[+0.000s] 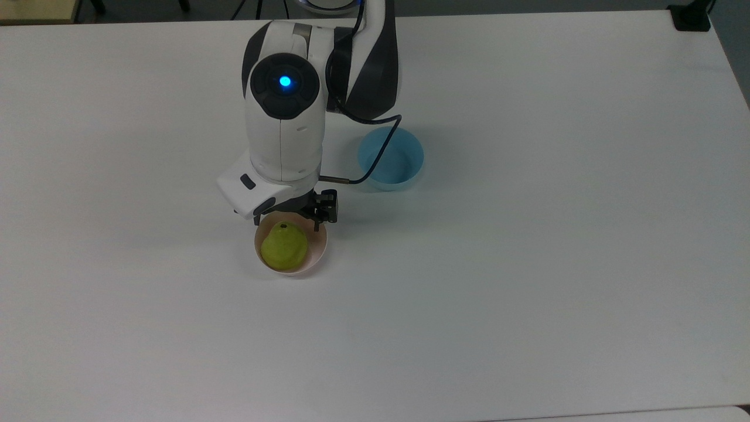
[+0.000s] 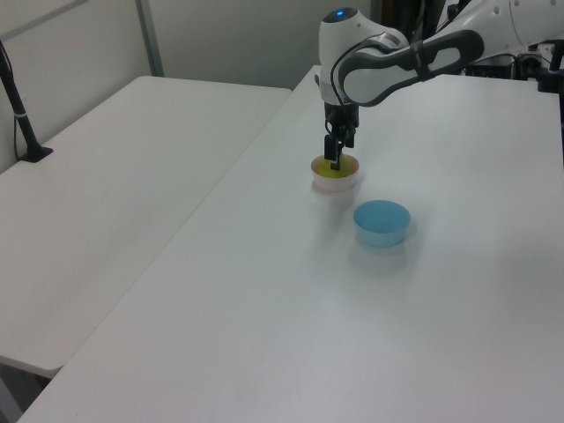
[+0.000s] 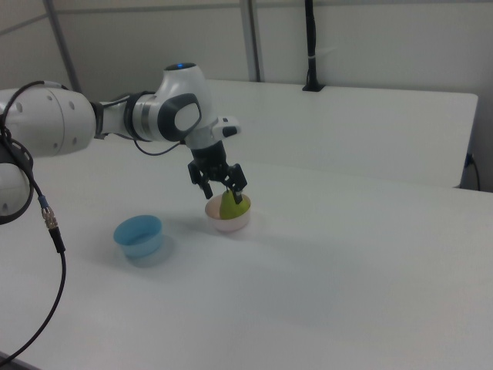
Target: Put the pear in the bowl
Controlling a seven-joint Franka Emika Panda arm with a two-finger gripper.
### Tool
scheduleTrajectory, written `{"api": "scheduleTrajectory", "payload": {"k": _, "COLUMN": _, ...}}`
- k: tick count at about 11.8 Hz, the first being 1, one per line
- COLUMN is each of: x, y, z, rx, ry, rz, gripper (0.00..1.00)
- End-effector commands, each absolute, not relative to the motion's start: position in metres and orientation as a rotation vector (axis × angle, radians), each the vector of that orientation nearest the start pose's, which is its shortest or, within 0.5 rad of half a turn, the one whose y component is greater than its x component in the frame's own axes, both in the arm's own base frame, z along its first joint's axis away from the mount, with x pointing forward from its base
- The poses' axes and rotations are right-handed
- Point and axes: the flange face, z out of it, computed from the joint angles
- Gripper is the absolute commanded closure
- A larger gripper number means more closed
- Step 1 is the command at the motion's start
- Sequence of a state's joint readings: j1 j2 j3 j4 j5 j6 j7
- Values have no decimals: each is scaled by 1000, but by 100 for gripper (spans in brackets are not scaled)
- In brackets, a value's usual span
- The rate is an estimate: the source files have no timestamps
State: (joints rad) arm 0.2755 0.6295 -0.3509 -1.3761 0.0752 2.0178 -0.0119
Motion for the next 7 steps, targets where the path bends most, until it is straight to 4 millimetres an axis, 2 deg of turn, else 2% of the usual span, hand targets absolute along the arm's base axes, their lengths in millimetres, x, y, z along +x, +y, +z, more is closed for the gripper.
{"api": "scheduleTrajectory", "payload": {"k": 1, "x": 693, "y": -12, "z": 451, "rx": -3208, "ry": 116, "rz": -191, "gripper": 0}}
{"api": "scheduleTrajectory", "payload": {"k": 2, "x": 672, "y": -19, "z": 472, "rx": -3182, "ry": 129, "rz": -159, "gripper": 0}}
{"api": "scheduleTrajectory", "payload": {"k": 5, "x": 616, "y": -62, "z": 538, "rx": -3123, "ry": 206, "rz": -37, "gripper": 0}}
{"api": "scheduleTrajectory", "payload": {"k": 6, "x": 597, "y": -69, "z": 556, "rx": -3103, "ry": 215, "rz": -19, "gripper": 0}}
{"api": "scheduleTrajectory", "payload": {"k": 7, "x": 582, "y": -73, "z": 565, "rx": -3106, "ry": 216, "rz": 5, "gripper": 0}}
